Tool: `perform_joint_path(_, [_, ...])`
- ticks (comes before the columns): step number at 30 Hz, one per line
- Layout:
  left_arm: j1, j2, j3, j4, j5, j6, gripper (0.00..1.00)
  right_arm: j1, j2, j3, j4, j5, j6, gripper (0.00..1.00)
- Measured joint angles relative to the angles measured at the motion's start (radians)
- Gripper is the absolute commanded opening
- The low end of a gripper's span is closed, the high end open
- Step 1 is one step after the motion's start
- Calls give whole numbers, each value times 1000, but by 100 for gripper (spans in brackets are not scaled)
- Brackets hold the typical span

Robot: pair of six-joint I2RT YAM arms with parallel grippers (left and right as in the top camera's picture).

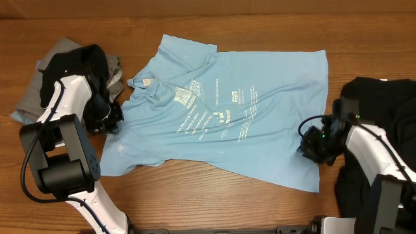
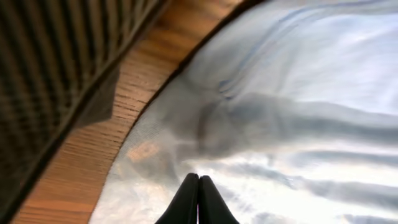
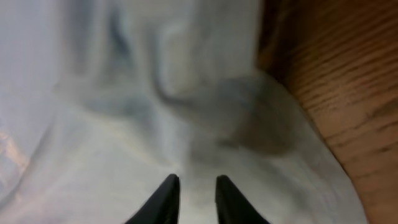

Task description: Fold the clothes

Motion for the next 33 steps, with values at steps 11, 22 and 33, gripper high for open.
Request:
perform_joint_path(11, [-113, -317, 51, -220, 104, 59, 15, -55, -25, -105, 94, 96, 212, 9])
perform_joint_path(22, [-351, -381, -196, -221, 134, 9, 17, -144, -28, -101, -59, 138, 213, 15])
perform_joint_path(33, [-575, -385, -476, -8, 117, -88, 26, -144, -104, 16, -116, 55, 93, 21])
